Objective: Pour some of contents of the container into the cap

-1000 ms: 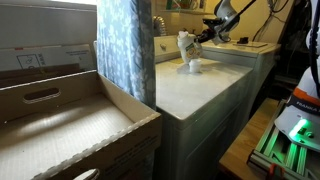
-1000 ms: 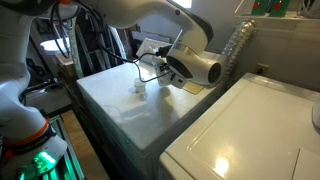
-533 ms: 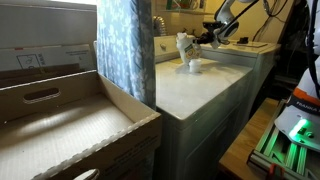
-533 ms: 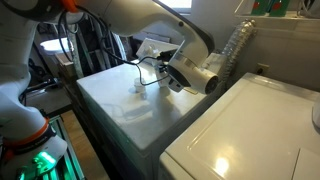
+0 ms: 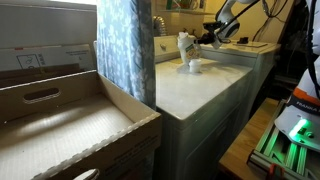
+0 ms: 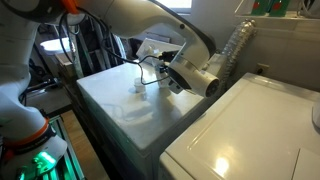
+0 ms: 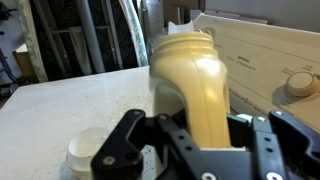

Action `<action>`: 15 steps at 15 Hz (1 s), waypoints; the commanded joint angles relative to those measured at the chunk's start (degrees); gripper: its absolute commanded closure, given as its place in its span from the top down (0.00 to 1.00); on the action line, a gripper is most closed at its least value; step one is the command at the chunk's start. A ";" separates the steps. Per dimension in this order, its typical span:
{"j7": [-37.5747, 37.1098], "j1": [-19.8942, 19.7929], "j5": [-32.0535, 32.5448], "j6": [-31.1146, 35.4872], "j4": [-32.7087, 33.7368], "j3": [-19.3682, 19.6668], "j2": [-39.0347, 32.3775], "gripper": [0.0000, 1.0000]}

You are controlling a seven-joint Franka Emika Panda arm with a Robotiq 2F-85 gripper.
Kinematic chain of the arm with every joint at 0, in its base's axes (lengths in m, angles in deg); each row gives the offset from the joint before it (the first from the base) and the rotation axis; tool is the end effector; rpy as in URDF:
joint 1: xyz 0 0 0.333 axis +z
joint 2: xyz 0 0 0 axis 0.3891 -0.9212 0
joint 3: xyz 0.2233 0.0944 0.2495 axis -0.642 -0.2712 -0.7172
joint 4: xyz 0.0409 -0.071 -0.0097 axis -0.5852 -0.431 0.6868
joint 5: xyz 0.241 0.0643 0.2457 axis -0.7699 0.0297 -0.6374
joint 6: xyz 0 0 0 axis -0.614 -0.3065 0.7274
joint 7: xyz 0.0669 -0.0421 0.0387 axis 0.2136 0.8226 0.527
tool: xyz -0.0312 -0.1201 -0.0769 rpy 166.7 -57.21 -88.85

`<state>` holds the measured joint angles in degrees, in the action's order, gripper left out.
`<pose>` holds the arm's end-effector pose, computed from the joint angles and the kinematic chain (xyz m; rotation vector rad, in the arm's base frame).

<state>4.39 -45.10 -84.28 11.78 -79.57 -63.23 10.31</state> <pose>0.5575 -0.2095 0.3334 -1.0627 1.4592 0.9956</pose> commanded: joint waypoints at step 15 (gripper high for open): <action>-12.57 0.74 11.64 1.77 2.18 2.74 0.42 0.00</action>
<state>-6.23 -45.05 -75.58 12.45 -77.78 -61.05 10.53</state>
